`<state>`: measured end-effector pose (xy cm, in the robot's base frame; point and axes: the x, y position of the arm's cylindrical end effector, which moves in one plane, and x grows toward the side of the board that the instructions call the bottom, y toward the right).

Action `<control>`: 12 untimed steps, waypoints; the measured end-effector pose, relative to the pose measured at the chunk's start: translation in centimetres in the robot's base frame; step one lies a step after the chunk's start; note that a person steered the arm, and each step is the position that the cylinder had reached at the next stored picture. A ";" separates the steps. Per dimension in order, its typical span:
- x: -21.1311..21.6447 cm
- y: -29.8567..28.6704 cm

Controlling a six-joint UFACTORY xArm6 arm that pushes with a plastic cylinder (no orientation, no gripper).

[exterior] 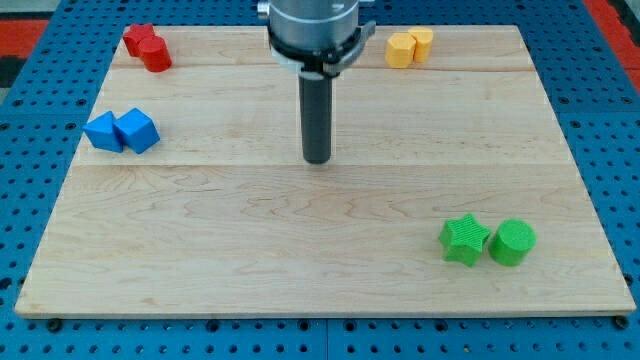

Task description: Move the green star close the yellow blocks

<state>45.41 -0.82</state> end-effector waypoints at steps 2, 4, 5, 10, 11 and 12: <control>11.1 4.6; 16.4 10.2; 16.3 15.8; 9.0 14.3; 8.4 9.8; 4.6 8.4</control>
<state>50.03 7.53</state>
